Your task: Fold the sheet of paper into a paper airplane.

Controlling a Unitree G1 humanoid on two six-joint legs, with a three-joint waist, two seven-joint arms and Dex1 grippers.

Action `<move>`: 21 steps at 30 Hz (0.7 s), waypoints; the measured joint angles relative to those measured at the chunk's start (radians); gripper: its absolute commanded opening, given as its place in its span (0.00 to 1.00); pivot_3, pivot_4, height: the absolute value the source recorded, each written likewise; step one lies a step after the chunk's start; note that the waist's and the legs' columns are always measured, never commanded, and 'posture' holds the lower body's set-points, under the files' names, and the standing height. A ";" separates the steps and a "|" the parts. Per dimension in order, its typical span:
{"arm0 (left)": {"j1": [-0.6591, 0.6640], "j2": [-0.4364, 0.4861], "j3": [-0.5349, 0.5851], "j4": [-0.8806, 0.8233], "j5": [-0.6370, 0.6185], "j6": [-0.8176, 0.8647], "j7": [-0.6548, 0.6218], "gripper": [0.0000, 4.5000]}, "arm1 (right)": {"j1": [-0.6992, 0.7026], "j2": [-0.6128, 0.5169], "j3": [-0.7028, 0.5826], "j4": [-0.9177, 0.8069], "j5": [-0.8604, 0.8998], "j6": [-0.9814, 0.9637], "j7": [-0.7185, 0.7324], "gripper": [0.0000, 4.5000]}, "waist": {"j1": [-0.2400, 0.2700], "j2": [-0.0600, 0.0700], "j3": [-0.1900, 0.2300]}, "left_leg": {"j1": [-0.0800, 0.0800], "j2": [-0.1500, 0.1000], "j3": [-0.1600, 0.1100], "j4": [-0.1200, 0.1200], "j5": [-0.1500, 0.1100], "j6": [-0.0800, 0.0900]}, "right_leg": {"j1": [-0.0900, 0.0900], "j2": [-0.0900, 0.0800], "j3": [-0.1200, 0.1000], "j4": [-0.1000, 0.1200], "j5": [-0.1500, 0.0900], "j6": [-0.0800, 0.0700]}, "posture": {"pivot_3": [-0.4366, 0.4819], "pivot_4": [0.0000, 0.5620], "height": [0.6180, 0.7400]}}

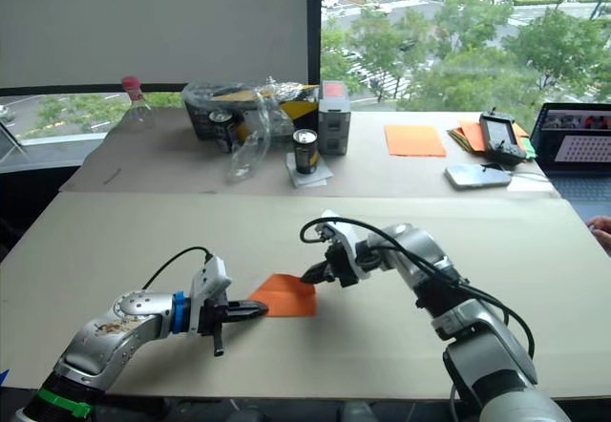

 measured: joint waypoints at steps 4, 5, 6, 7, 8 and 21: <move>0.024 -0.002 0.000 -0.019 -0.003 0.000 0.001 0.00 | 0.010 0.002 0.002 0.000 -0.053 -0.069 0.013 0.01 | -0.001 0.000 0.000 | 0.001 0.000 0.000 0.000 0.000 0.000 | 0.000 0.000 0.000 0.002 0.000 0.000 | 0.48 0.27 0.93; 0.028 -0.001 0.000 -0.023 -0.002 0.000 0.001 0.00 | 0.027 -0.005 -0.003 -0.026 -0.056 -0.089 0.015 0.01 | 0.001 0.000 0.000 | 0.001 0.000 0.000 0.000 0.000 0.000 | 0.000 0.000 0.000 0.001 0.000 0.000 | 0.48 0.27 0.93; 0.031 -0.001 0.000 -0.026 -0.003 0.000 0.001 0.00 | 0.043 -0.013 -0.008 -0.053 -0.056 -0.098 0.018 0.01 | 0.001 0.000 0.000 | 0.001 0.000 0.000 0.000 0.000 0.000 | 0.000 0.000 0.000 0.001 0.000 0.000 | 0.48 0.27 0.93; 0.030 -0.001 0.000 -0.027 -0.003 0.001 0.001 0.00 | 0.058 -0.025 -0.013 -0.089 -0.051 -0.095 0.028 0.01 | 0.001 0.000 0.000 | 0.000 0.000 0.000 0.000 0.000 0.000 | 0.000 0.000 0.000 0.001 0.000 0.000 | 0.48 0.27 0.93; 0.031 -0.001 0.000 -0.027 -0.003 0.003 0.000 0.00 | 0.072 -0.036 -0.018 -0.127 -0.047 -0.089 0.036 0.01 | 0.001 0.000 0.000 | 0.001 0.000 0.000 0.000 0.000 0.000 | 0.000 0.000 0.000 0.001 0.000 0.000 | 0.48 0.27 0.93; 0.010 -0.005 -0.015 -0.010 0.014 -0.009 -0.008 0.00 | 0.206 -0.094 -0.021 -0.453 -0.079 -0.102 -0.021 0.01 | 0.004 0.000 0.000 | 0.002 0.000 0.000 0.000 0.000 0.000 | 0.001 0.000 0.000 0.002 0.000 0.000 | 0.48 0.27 0.93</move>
